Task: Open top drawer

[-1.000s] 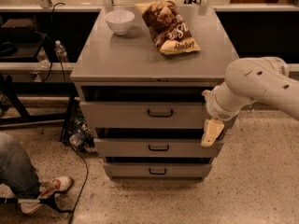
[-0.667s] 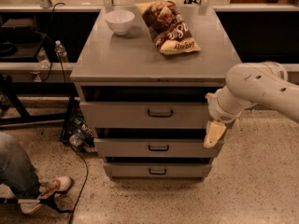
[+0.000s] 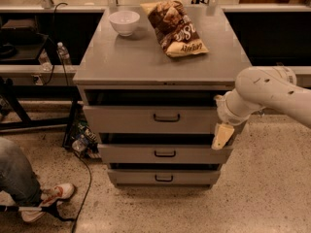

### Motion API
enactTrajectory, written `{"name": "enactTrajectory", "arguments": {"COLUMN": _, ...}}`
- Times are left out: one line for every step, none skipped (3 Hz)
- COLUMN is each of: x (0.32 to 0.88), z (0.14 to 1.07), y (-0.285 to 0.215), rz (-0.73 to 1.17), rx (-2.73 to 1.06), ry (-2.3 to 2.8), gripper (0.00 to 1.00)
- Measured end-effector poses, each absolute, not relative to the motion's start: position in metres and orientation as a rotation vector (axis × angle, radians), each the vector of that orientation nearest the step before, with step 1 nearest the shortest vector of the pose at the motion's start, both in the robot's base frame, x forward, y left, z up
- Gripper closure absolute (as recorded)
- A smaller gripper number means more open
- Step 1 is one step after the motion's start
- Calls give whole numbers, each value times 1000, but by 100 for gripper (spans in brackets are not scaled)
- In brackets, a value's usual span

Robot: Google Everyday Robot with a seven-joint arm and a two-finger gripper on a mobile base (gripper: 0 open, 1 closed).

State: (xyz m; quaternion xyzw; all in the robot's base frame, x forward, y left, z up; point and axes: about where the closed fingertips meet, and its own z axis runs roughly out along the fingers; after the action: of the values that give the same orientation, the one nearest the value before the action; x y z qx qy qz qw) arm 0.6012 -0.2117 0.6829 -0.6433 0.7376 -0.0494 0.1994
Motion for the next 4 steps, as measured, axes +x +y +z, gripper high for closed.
{"name": "enactTrajectory", "arguments": {"x": 608, "z": 675, "y": -211, "rz": -110, "rx": -1816, "ry": 2048, "gripper": 0}}
{"name": "enactTrajectory", "arguments": {"x": 601, "z": 664, "y": -218, "rz": -66, "rx": -1821, "ry": 2067, "gripper": 18}}
{"name": "enactTrajectory", "arguments": {"x": 579, "z": 661, "y": -239, "rz": -40, "rx": -1801, "ry": 2122, "gripper": 42}}
{"name": "enactTrajectory", "arguments": {"x": 579, "z": 662, "y": -239, "rz": -40, "rx": -1800, "ry": 2122, "gripper": 65}}
